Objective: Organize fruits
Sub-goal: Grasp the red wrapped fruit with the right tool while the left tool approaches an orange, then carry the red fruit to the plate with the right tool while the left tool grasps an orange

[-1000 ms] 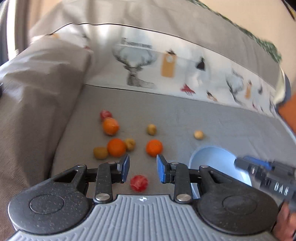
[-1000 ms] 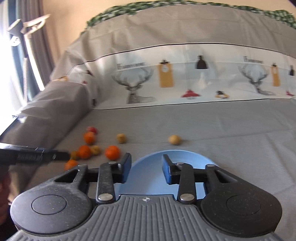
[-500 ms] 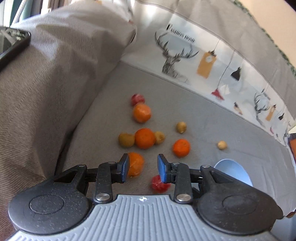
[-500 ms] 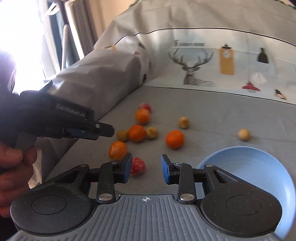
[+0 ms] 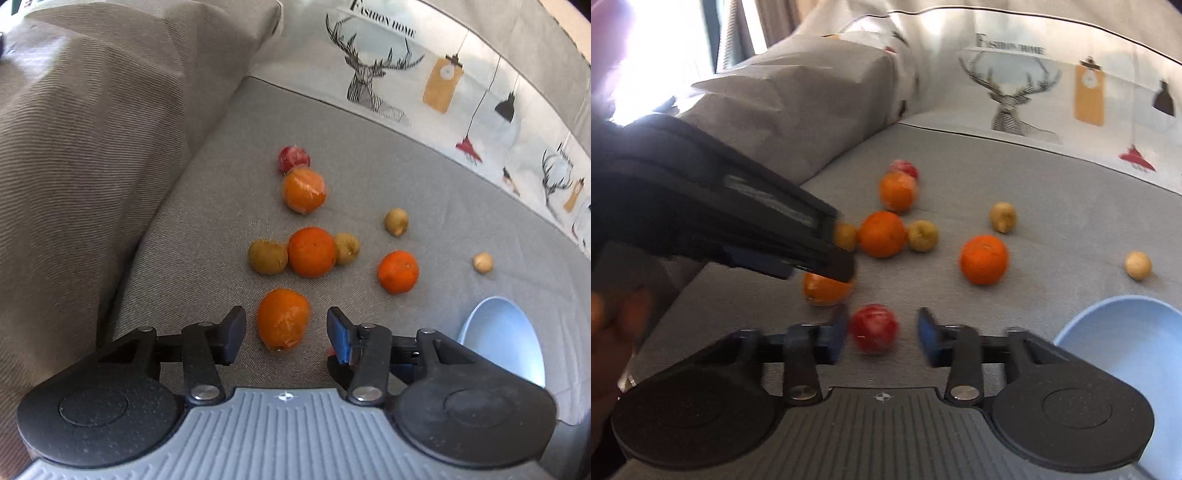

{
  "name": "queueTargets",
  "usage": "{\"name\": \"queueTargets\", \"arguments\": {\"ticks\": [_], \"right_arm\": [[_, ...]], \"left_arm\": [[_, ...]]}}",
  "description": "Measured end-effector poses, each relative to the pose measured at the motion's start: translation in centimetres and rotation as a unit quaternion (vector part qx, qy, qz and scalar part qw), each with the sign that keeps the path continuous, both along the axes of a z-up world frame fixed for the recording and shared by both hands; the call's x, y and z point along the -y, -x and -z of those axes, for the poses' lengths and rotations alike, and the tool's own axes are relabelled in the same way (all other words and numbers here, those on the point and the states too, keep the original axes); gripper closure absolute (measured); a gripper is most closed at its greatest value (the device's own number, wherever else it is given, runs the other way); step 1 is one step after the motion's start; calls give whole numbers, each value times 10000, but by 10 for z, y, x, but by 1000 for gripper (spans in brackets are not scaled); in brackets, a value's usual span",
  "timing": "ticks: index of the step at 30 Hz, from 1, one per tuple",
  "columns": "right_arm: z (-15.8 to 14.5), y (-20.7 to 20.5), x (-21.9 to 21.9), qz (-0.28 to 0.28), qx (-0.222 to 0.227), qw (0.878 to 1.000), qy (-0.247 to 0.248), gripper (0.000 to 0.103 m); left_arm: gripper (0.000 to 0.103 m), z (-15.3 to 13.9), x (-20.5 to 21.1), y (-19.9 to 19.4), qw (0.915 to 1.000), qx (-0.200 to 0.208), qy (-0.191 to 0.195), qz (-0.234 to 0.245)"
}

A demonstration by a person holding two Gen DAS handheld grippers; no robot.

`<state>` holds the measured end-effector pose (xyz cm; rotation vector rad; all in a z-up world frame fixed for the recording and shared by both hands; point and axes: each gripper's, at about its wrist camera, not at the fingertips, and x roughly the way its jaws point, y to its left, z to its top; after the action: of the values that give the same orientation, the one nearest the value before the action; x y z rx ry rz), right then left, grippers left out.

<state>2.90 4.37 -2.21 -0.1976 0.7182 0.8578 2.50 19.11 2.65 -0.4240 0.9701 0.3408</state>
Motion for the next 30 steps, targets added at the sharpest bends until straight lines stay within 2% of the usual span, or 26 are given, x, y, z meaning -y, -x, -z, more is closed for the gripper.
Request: {"name": "queueTargets", "arguments": {"ticks": [2,4,5,8,9,14,17,19,21,23,25,26,27,30], "right_arm": [[-2,4,-1,-73,140,9998,109,73],[-3,3,2,-50,30,10000,54,74],[-4,3,5,-20,-2,10000,29,74],[-8,5,14,78,39,10000,48,74],[-10,5,17,122,31,9999,27,74],[-36,12,46,284,184,9992,-217,74],[-60,11,72,391,408,9975,-414,74],[-76,8,99,602,512,9949,-621,74],[-88,4,126,857,529,9916,-810,74],[-91,-1,152,1097,519,9883,-920,74],[-86,-5,172,1333,428,9859,-917,74],[-82,-5,181,1435,357,9845,-938,74],[-77,-5,189,1517,297,9832,-973,74],[-66,-5,206,1632,199,9804,-1083,74]], "left_arm": [[50,3,1,-3,10000,-69,-20,32],[50,6,4,-7,9998,-186,-60,88],[52,7,6,-9,9995,-265,-89,133],[69,12,11,-14,9985,-468,-179,240],[69,12,11,-14,9984,-463,-200,244],[73,-4,19,0,9988,-89,-411,243],[95,-17,29,10,9976,270,-525,374],[95,-27,35,19,9953,564,-654,438],[95,-33,42,23,9931,689,-796,513],[95,-30,41,20,9941,602,-721,534],[85,-23,31,16,9973,440,-370,450],[64,-19,24,15,9985,344,-144,389],[50,-15,17,14,9991,263,55,317],[47,-8,8,12,9990,59,348,257]]}}
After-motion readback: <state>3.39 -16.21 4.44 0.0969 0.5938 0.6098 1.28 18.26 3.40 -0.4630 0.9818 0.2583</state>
